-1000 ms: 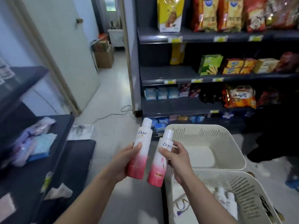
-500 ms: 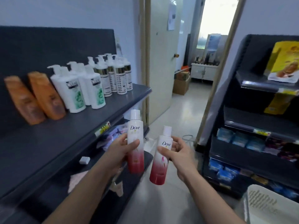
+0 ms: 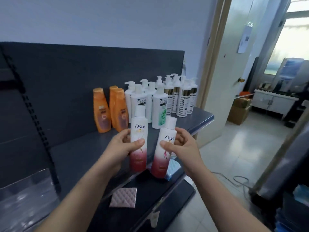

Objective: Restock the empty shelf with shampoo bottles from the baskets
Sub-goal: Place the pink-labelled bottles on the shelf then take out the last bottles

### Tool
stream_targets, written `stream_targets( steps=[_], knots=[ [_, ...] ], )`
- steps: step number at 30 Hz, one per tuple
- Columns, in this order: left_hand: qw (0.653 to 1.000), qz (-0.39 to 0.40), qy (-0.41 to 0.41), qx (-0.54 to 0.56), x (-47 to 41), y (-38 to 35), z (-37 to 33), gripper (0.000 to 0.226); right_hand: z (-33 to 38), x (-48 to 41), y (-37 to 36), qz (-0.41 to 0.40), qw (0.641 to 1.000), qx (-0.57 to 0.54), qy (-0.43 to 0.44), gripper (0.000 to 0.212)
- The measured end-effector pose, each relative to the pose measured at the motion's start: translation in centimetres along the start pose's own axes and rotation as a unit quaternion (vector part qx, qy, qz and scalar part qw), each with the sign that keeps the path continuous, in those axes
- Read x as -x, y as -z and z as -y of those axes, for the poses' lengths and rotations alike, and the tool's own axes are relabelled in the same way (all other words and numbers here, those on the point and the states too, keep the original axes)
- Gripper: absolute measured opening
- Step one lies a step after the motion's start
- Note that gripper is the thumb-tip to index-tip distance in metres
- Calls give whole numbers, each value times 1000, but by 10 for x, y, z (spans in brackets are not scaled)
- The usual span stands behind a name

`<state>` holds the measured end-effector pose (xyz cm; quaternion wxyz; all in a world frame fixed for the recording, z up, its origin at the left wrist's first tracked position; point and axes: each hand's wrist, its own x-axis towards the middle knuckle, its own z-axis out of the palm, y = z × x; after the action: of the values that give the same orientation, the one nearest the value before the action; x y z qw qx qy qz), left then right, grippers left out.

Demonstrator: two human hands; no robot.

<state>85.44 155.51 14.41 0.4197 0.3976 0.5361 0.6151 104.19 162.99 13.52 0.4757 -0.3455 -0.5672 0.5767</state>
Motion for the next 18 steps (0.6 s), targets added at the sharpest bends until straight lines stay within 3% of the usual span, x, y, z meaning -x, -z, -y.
stream_targets(
  steps=[18],
  knots=[
    [961,-268,-41,-61,-32,98,-10,38,-21,-121,-125,224,972,61,41,65]
  ],
)
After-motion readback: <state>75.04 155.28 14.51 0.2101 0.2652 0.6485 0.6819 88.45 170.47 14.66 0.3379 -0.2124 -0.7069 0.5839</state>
